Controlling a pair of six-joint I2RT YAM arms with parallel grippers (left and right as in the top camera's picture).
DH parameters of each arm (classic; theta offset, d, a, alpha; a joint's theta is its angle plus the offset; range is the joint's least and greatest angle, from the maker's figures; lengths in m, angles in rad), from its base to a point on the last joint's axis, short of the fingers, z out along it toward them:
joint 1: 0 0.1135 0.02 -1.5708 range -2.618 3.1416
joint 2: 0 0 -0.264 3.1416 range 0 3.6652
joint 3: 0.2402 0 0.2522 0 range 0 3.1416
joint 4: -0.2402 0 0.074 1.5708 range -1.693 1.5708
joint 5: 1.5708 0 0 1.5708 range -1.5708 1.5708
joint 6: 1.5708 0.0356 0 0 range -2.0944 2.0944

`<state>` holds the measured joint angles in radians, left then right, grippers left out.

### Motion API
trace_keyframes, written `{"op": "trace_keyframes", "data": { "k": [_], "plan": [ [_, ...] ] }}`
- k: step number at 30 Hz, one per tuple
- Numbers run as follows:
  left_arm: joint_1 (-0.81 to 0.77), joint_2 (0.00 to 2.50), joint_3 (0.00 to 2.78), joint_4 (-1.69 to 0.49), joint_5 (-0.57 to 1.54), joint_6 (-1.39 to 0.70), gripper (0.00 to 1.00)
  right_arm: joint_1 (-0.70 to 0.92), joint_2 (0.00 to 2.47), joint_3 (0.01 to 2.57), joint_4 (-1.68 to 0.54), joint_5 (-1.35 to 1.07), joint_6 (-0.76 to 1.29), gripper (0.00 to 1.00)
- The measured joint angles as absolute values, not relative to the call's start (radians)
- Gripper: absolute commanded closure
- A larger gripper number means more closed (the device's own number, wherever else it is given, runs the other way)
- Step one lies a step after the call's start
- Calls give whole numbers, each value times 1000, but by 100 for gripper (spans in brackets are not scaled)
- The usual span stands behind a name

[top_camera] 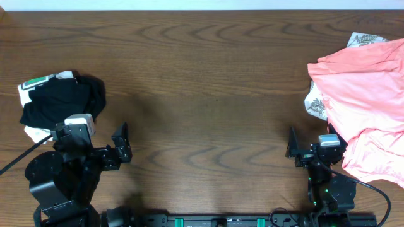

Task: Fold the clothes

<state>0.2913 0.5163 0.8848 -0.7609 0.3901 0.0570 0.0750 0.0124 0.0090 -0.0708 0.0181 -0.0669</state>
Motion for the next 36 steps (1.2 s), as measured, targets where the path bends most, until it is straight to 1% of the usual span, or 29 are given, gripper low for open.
{"op": "trace_keyframes", "data": {
  "k": [27, 32, 36],
  "plan": [
    [289, 506, 885, -761, 390, 57, 2, 75, 12, 9, -71, 18, -70, 1],
    [211, 443, 863, -762, 357, 83, 2, 75, 12, 9, -70, 17, -70, 1],
    [129, 377, 758, -714, 320, 93, 2, 75, 12, 9, -70, 17, -70, 1]
  ]
}}
